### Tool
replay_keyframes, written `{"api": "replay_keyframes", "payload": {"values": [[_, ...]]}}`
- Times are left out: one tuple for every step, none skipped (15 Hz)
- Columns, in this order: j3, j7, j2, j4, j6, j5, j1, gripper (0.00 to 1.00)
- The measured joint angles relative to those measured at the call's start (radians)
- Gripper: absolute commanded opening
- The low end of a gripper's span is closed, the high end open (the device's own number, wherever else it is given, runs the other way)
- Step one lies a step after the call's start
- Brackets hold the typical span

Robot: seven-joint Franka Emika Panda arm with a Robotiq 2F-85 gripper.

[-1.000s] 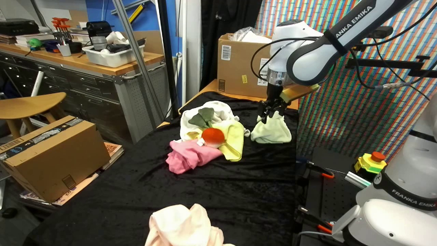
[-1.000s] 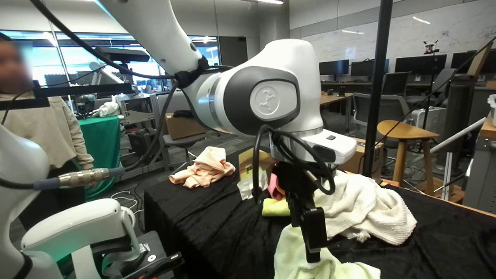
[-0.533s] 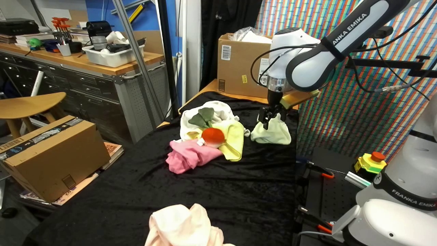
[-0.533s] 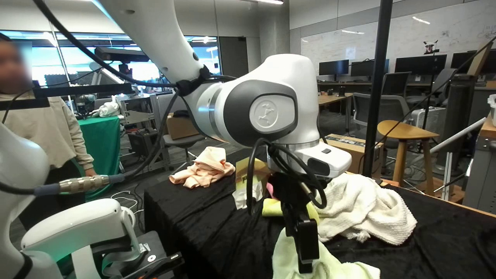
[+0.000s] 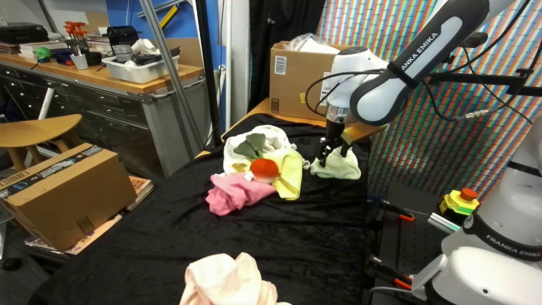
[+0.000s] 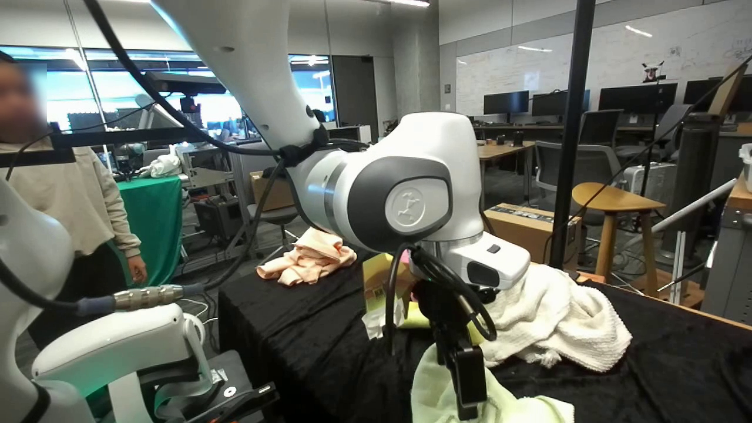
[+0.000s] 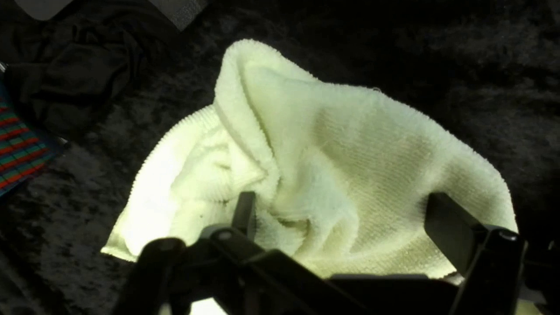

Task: Heap up the things on the table into a pile

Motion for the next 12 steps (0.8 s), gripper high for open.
{"api": "replay_keyframes", "payload": {"values": [[0.0,0.002,0.01,0.0,0.018,0.0,0.003,1.0],[-0.001,0.004,0.02,0.0,0.035,0.0,0.006,1.0],[-0.001,0.005,0.029,0.0,0.051,0.001,0.01,1.0],[-0.002,0.007,0.037,0.001,0.063,0.002,0.015,1.0],[-0.003,0.009,0.045,0.001,0.075,0.002,0.02,1.0],[-0.004,0.011,0.052,0.001,0.084,0.002,0.024,0.82],[-0.005,0.012,0.058,0.002,0.093,0.003,0.029,0.75],[-0.005,0.013,0.062,0.002,0.098,0.003,0.032,0.68],[-0.006,0.013,0.066,0.002,0.104,0.005,0.035,0.58],[-0.007,0.013,0.068,0.002,0.108,0.008,0.037,0.5],[-0.008,0.013,0.068,0.002,0.112,0.013,0.039,0.42],[-0.009,0.012,0.068,0.002,0.114,0.02,0.041,0.35]]}}
